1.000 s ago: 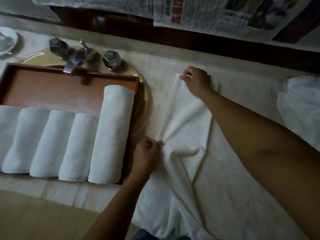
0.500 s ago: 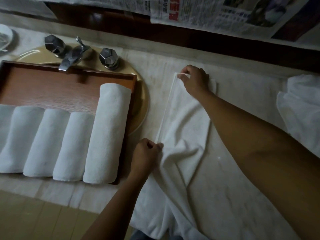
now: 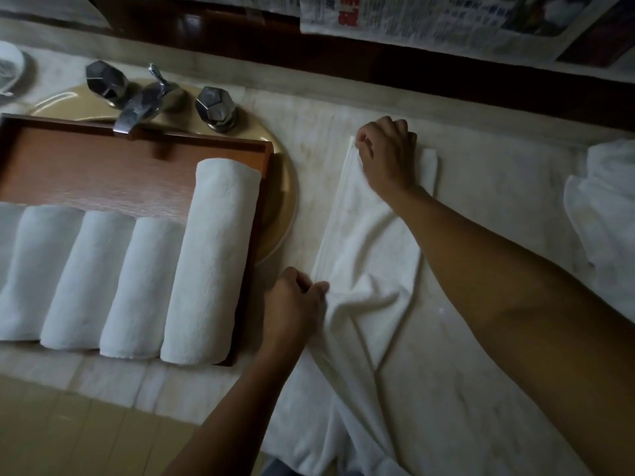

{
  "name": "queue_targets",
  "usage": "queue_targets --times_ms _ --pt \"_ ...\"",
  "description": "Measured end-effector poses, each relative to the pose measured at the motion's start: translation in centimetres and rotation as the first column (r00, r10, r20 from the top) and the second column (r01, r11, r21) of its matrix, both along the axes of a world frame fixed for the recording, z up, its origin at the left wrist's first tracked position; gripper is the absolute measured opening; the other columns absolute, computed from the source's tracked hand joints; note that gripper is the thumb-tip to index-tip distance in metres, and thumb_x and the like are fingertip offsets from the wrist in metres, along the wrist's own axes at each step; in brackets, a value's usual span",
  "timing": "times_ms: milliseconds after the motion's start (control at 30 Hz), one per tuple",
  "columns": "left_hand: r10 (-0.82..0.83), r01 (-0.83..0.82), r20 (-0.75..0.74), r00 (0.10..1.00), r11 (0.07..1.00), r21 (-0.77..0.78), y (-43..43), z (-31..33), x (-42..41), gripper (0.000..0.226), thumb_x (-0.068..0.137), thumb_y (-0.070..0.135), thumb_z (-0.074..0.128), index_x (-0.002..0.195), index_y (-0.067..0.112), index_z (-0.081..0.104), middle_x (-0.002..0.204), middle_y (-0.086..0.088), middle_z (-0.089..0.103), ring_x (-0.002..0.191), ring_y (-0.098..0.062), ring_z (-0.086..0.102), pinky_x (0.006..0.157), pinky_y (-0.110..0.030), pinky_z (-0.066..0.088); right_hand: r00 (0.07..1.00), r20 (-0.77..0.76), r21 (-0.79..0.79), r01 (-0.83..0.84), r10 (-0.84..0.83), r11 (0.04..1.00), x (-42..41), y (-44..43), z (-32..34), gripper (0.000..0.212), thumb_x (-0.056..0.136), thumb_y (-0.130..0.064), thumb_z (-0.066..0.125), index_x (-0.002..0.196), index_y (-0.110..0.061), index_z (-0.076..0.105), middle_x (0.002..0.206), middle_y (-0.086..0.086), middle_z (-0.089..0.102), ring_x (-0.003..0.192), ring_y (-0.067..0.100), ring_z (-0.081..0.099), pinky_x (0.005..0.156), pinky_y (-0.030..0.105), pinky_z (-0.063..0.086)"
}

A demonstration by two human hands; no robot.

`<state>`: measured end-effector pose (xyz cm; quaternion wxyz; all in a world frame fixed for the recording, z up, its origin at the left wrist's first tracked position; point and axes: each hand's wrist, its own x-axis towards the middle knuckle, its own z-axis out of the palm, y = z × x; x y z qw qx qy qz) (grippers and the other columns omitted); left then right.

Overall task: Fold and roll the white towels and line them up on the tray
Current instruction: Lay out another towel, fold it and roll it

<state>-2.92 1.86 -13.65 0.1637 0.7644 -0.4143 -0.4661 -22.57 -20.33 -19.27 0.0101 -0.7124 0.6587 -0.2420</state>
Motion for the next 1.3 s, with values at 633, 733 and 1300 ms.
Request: queue_targets --times_ms 633,733,1300 --pt "0.126 -0.054 -0.294 0.947 0.969 0.242 1.9 2.2 1.4 0.023 0.097 0.029 0.071 0.097 0.007 0.064 0.087 -0.007 0.072 0.073 -0.018 0.067 0.062 -0.029 0.056 0.939 -0.174 0.543 -0.159 0.296 0.825 0.2 8.4 0.8 0.062 0.105 -0.06 0.01 0.162 -0.041 -0.005 0.17 -0.013 -0.016 0.157 0.016 -0.018 0.124 0.059 -0.007" --pt "-0.019 0.023 -0.041 0.999 0.993 0.119 2.5 0.7 1.9 0.026 0.094 0.038 0.073 0.094 0.014 0.063 0.088 -0.004 0.071 0.08 -0.022 0.069 0.068 -0.036 0.057 0.944 -0.161 0.558 -0.154 0.288 0.816 0.2 8.0 1.0 0.062 0.104 -0.059 0.01 0.162 -0.042 -0.005 0.17 -0.014 -0.017 0.156 0.015 -0.019 0.124 0.058 -0.008" --pt "-0.029 0.03 -0.017 0.999 0.999 0.038 2.5 0.7 0.9 0.023 0.095 0.035 0.073 0.093 0.015 0.062 0.088 -0.002 0.067 0.081 -0.02 0.067 0.062 -0.028 0.055 0.955 -0.202 0.598 -0.056 0.218 0.799 3.4 13.6 3.1 0.07 0.107 -0.051 0.036 0.164 -0.02 0.008 0.172 0.009 -0.005 0.158 0.027 -0.004 0.124 0.057 0.01"
